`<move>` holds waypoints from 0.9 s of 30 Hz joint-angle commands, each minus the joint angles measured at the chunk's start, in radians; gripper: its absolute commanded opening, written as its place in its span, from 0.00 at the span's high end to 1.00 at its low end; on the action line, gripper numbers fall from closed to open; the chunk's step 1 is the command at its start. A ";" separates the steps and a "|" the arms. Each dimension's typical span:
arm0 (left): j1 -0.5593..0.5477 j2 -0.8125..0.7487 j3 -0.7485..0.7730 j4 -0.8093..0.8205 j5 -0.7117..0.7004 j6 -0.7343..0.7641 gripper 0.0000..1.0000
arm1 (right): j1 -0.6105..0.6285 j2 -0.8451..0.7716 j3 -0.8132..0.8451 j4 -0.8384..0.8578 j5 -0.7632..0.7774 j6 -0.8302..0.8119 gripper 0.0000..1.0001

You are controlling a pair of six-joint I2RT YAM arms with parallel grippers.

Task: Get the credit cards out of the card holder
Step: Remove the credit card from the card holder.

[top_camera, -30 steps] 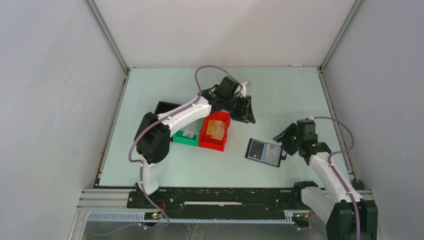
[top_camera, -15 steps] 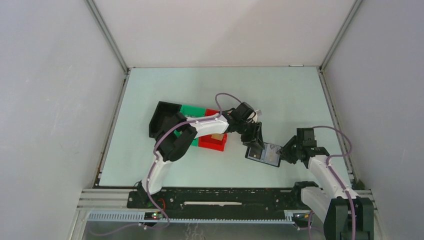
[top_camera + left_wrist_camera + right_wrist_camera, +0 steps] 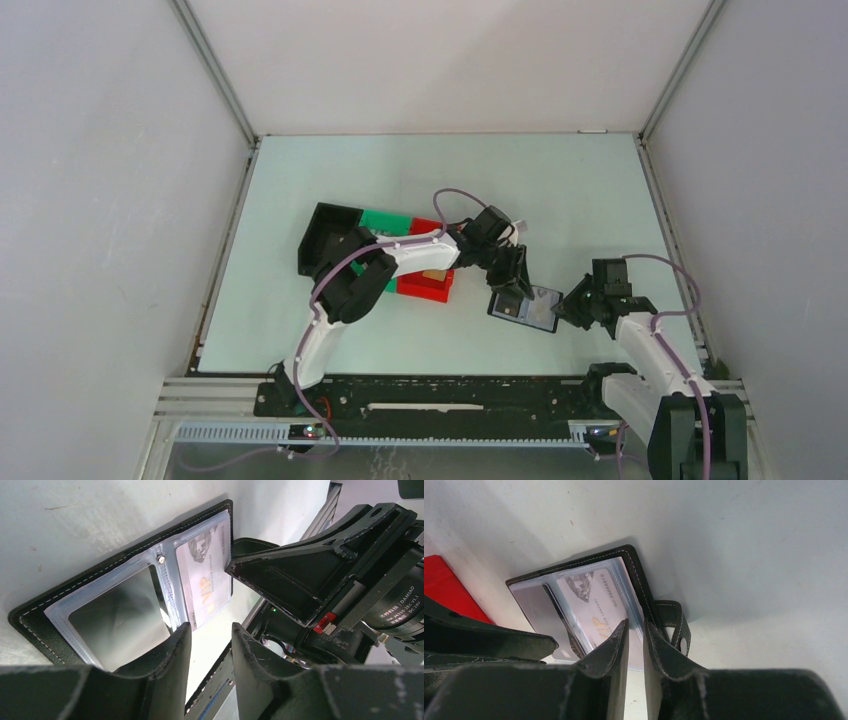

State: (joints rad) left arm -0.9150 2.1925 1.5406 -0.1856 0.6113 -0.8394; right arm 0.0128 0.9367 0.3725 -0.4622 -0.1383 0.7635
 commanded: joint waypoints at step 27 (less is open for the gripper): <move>-0.007 0.081 -0.042 0.121 0.053 -0.075 0.63 | 0.014 -0.032 -0.042 0.080 -0.040 0.002 0.82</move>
State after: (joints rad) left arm -0.9165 2.2604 1.5196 -0.0948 0.6441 -0.8993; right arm 0.0162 0.8944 0.3416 -0.4297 -0.1677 0.7647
